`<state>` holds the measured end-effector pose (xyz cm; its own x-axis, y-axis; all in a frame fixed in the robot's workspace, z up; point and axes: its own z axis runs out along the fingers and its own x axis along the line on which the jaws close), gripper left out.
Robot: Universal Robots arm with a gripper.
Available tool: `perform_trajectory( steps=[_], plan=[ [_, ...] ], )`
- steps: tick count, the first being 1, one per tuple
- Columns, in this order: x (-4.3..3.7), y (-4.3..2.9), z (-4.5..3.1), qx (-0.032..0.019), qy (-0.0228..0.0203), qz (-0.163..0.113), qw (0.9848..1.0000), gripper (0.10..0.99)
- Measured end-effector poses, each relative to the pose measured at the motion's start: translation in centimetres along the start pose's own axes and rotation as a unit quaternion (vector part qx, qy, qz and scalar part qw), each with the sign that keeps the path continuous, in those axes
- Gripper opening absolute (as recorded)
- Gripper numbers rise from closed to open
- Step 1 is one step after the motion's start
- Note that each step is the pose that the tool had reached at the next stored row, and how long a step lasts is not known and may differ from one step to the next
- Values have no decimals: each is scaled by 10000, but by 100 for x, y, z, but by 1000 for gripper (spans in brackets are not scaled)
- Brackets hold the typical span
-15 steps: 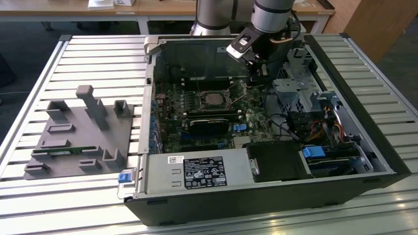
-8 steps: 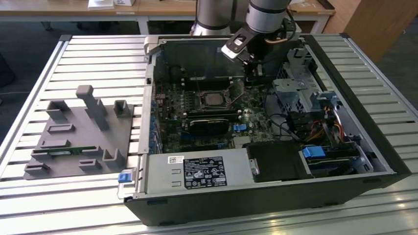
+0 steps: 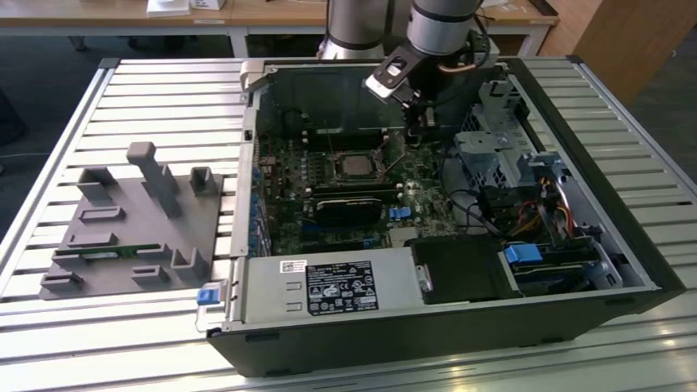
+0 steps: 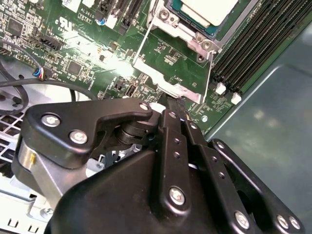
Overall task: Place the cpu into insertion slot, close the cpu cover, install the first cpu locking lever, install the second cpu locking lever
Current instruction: 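Close the cpu cover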
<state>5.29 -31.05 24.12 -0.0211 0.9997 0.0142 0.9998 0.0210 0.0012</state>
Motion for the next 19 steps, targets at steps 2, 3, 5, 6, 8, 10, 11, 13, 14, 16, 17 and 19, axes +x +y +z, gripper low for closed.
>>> perform_trajectory(
  steps=[2,3,5,6,8,10,11,13,14,16,17,19],
  plan=[
    [0,-10,0,0,0,0,10000,118],
    [0,-16,0,0,0,0,10000,118],
    [0,-27,0,0,0,0,10000,118],
    [1,-33,0,0,0,0,10000,118],
    [1,-44,0,0,0,0,10000,118],
    [1,-53,0,0,0,0,10000,118],
    [1,-59,0,0,0,0,10000,118],
    [1,-70,0,0,0,0,10000,118],
    [2,-76,0,0,0,0,10000,118],
    [2,-89,0,0,0,0,10000,118],
    [2,-96,0,0,0,0,10000,118],
    [2,-112,0,0,0,0,10000,118]
  ],
)
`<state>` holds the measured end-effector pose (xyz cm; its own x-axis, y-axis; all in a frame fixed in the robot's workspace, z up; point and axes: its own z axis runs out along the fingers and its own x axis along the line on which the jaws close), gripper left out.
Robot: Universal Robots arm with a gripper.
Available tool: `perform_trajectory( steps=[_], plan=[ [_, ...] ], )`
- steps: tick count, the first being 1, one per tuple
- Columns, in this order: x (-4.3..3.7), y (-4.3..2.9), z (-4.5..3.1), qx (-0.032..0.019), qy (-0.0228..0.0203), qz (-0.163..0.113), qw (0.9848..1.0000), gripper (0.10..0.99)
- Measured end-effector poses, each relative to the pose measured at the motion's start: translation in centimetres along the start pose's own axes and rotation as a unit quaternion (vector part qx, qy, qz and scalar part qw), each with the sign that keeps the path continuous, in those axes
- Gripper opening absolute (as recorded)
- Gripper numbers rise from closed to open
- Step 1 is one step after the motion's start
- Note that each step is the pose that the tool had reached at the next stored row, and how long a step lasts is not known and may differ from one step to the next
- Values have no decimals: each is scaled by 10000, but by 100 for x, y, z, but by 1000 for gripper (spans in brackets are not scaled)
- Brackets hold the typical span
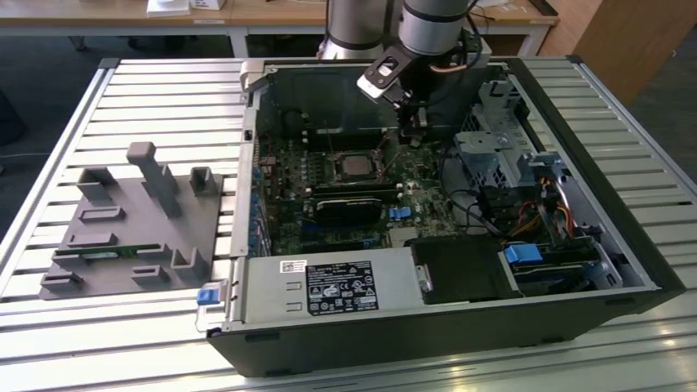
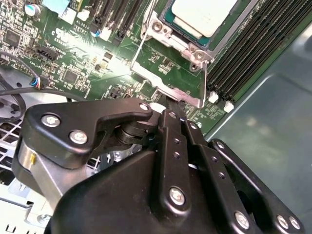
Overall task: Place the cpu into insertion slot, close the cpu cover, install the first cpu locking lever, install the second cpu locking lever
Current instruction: 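Close the cpu cover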
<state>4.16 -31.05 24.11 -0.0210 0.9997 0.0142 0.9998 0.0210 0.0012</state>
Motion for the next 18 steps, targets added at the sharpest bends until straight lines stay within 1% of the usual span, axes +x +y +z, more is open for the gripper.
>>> perform_trajectory(
  steps=[18],
  plan=[
    [3,-162,3,0,0,0,10000,118]
  ],
)
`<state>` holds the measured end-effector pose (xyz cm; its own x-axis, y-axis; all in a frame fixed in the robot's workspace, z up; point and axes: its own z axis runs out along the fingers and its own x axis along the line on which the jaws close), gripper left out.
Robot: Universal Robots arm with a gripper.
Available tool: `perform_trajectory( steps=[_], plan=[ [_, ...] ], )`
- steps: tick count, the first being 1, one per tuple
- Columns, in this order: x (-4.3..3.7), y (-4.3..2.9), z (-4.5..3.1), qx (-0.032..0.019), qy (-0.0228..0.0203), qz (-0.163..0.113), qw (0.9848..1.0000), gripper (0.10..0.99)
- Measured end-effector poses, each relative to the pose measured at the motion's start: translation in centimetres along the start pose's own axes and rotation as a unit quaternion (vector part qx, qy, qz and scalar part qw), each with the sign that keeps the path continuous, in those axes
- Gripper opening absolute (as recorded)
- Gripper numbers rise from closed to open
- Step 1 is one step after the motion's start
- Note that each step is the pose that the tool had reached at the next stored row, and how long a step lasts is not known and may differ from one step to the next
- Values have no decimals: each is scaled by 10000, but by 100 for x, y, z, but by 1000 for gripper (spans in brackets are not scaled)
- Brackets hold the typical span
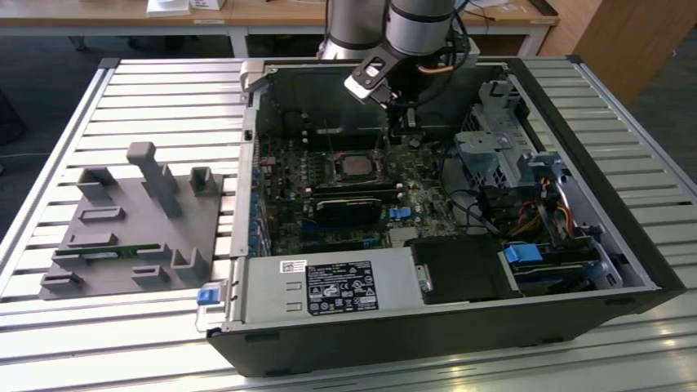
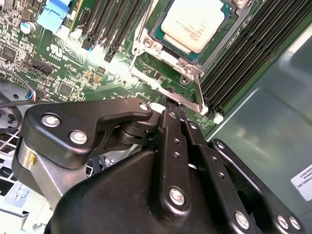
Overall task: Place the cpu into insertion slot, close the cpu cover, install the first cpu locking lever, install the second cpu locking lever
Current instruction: 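Close the cpu cover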
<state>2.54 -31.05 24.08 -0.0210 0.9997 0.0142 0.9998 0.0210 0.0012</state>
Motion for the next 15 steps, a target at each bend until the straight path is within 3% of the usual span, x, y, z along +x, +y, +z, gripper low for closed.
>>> perform_trajectory(
  steps=[15],
  plan=[
    [4,-183,4,0,0,0,10000,118]
  ],
)
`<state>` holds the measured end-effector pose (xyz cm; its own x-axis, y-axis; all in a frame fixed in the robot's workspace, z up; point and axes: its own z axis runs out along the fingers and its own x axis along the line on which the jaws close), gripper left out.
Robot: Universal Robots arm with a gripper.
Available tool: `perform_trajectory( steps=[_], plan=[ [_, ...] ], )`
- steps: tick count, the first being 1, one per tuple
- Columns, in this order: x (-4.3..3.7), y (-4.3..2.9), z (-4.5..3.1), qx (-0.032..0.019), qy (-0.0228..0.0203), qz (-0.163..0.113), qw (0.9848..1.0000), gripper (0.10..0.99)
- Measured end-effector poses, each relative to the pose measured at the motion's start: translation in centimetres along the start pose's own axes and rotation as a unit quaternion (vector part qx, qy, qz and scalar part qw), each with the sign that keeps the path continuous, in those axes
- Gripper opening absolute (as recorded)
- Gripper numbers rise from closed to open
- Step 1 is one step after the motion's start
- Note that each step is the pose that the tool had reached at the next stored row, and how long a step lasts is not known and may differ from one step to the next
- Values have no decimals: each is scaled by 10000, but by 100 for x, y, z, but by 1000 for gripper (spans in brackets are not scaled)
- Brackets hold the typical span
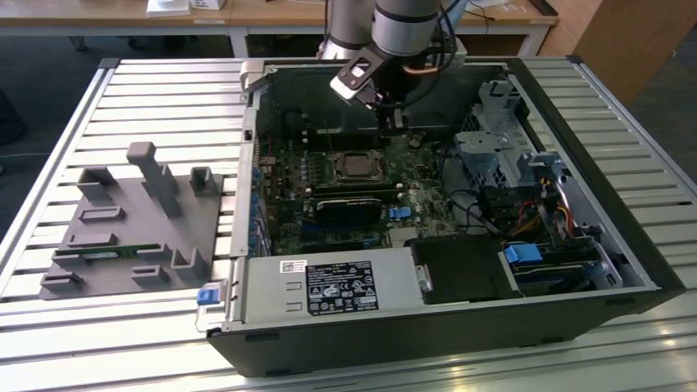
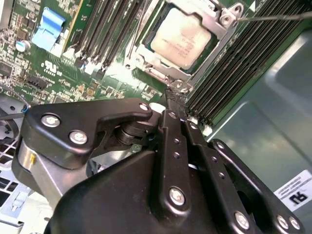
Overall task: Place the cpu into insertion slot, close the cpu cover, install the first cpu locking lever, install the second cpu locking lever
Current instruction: 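Close the cpu cover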
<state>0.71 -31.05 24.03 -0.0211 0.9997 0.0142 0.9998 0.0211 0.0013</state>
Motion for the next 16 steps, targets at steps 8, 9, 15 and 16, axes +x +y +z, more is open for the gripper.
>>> perform_trajectory(
  steps=[8,9,15,16],
  plan=[
    [3,-118,1,1,-1,0,10000,118],
    [3,-132,1,0,-1,0,10000,118],
    [5,-216,4,0,0,0,10000,118],
    [5,-229,3,0,0,0,10000,118]
  ],
)
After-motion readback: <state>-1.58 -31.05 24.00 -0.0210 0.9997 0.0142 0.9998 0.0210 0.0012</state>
